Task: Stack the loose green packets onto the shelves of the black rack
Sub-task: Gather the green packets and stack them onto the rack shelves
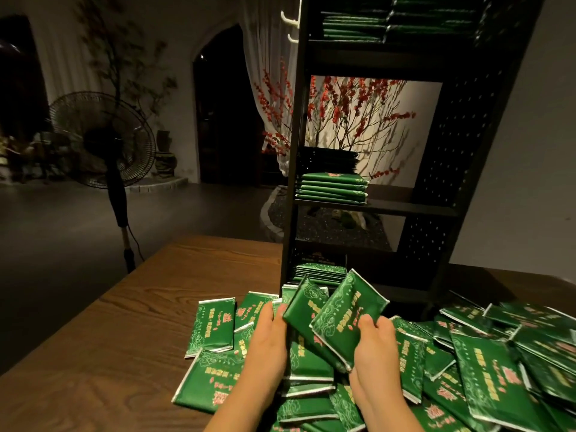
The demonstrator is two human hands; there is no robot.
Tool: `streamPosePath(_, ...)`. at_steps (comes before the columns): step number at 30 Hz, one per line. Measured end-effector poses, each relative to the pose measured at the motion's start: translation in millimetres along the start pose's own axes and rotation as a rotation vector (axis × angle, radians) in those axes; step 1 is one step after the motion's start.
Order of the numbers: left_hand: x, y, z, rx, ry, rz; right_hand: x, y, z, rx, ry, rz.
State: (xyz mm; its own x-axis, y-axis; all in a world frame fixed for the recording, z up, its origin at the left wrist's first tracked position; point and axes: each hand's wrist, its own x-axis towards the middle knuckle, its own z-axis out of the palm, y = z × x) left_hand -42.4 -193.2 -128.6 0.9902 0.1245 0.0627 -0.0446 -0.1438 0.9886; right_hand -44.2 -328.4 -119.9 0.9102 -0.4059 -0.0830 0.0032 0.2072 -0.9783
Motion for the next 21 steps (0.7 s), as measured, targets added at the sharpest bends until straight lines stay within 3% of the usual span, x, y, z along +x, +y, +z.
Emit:
streamPosePath(3,9,-18,3,-0.172,-0.031,-0.079,0,6,6,0.025,-0.023,0.019)
streamPosePath(8,-4,-8,2,-0.225,-0.164,0.019,9,12,1,0.143,0.047,0.095)
streamPosePath(11,4,-8,2,-0.146,-0.151,0.021,12,17,-1,0.118,0.110,0.141)
streamPosePath(15,12,-18,9,-0.199,-0.010,-0.163,15,19,-3,0.102,0.168,0.157)
streamPosePath(21,0,-5,4,-0.285,-0.070,-0.163,15,16,-1,0.176,0.089,0.142)
